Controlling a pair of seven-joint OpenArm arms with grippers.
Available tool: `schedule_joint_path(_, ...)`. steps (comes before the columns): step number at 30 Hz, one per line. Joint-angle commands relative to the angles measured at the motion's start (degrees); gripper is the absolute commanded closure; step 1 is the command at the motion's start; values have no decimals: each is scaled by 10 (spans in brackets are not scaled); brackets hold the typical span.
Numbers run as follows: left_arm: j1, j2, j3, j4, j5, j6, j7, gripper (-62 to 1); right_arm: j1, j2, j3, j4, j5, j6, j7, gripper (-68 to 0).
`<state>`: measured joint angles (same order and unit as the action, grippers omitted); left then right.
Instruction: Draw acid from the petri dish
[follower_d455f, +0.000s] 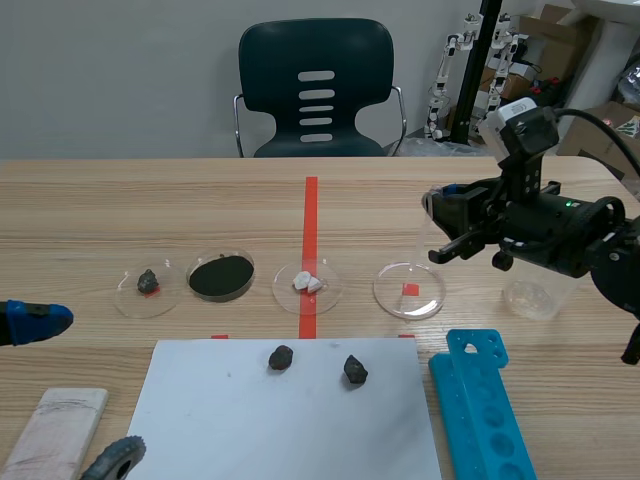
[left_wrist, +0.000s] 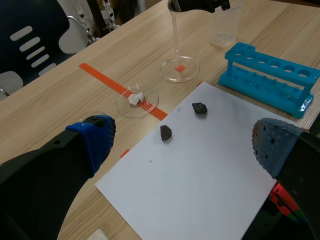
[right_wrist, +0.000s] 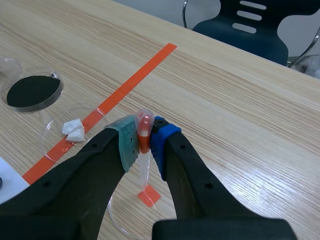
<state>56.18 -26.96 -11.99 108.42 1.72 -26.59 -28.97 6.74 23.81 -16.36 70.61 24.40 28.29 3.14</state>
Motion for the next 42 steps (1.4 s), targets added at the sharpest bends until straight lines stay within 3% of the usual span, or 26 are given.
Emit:
schedule_joint_path(1, -2, 4, 4, 6, -6, 3, -10, -572, 5, 5, 3, 8, 2, 0, 11, -69)
schedule_joint_path(42, -2, 4, 4, 6, -6, 3, -10, -572, 6, 5, 3, 8, 2, 0, 10, -82)
